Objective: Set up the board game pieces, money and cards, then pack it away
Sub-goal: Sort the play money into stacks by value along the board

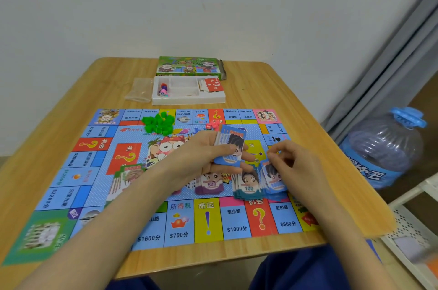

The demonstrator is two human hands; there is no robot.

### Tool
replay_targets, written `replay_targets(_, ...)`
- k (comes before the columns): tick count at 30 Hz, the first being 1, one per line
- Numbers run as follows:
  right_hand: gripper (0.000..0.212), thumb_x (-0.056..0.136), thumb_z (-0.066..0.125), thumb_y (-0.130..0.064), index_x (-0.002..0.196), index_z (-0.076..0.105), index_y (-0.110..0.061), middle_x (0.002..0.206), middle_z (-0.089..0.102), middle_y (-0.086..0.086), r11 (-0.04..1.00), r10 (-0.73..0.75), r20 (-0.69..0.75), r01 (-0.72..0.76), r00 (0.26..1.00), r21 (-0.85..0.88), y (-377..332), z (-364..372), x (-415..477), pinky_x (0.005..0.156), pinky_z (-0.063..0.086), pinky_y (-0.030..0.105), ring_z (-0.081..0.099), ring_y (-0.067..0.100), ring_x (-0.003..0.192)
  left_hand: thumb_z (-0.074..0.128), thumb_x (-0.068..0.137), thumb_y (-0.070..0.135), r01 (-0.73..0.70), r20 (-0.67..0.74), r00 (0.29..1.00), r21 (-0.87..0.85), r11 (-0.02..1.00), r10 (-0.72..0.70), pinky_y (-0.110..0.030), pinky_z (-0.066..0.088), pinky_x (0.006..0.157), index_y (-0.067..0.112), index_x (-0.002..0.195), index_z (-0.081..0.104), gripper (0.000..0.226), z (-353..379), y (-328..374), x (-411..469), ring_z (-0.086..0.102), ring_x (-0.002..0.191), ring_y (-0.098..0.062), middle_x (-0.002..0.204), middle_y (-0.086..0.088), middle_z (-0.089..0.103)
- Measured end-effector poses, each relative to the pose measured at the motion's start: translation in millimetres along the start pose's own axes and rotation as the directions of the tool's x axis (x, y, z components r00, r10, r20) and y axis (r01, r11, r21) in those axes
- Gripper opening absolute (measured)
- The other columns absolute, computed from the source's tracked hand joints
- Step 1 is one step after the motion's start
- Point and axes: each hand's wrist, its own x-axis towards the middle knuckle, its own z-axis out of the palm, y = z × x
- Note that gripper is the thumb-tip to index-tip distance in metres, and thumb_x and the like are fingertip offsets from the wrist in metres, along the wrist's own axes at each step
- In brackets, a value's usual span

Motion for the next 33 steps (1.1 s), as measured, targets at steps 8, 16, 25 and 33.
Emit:
replay_targets(8, 0.015, 0.091, 0.056, -0.013, 0.083, 0.052, -0.025, 0.063, 0.058, 0.006, 0.979, -0.071, 0.081, 0.085, 0.994, -0.187, 2.0, 2.1, -2.0, 0.055, 0.037, 0.021, 0.047, 0.013, 0.054, 0.046, 0.097, 0.004, -0.003, 0.005, 1.000, -0.008, 1.000, 0.003, -0.020, 0.057, 0.060, 0.006, 0.106, 0.059, 0.017, 0.7, 1.2, -1.2, 0.073, 0.079, -0.021, 0.092, -0.009, 0.075)
replay_targets(16, 0.015, 0.086, 0.060, -0.011, 0.086, 0.051, -0.023, 0.070, 0.041, -0.013, 0.936, -0.153, 0.093, 0.175, 0.984, -0.307, 5.6, 2.6, -2.8, 0.061, 0.033, 0.013, 0.042, 0.003, 0.067, 0.046, 0.097, 0.004, 0.000, 0.005, 1.000, -0.001, 1.000, 0.000, -0.019, 0.057, 0.060, 0.009, 0.105, 0.060, 0.017, 0.1, 0.7, -0.8, 0.073, 0.082, -0.022, 0.094, -0.010, 0.074)
replay_targets(25, 0.025, 0.090, 0.050, -0.019, 0.111, 0.046, -0.032, 0.099, 0.055, -0.014, 0.910, -0.413, -0.084, 0.415, 0.907, 0.007, -7.5, -0.7, -9.0, 0.075, 0.038, 0.005, 0.051, -0.001, 0.089, 0.053, 0.092, 0.002, 0.009, -0.020, 1.000, 0.036, 0.999, -0.008, -0.019, 0.057, 0.059, 0.011, 0.102, 0.062, 0.016, 0.8, 0.0, -0.5, 0.073, 0.082, -0.021, 0.092, -0.008, 0.075)
replay_targets(33, 0.040, 0.088, 0.041, -0.025, 0.126, 0.046, -0.032, 0.131, 0.041, -0.013, 0.830, -0.544, 0.101, 0.552, 0.833, -0.077, -1.5, 3.9, -7.4, 0.095, 0.038, 0.014, 0.036, -0.012, 0.119, 0.062, 0.086, 0.008, -0.018, -0.080, 0.996, 0.120, 0.993, 0.027, -0.019, 0.056, 0.057, 0.017, 0.094, 0.065, 0.012, 1.4, -0.6, 1.4, 0.072, 0.075, -0.017, 0.081, 0.003, 0.075)
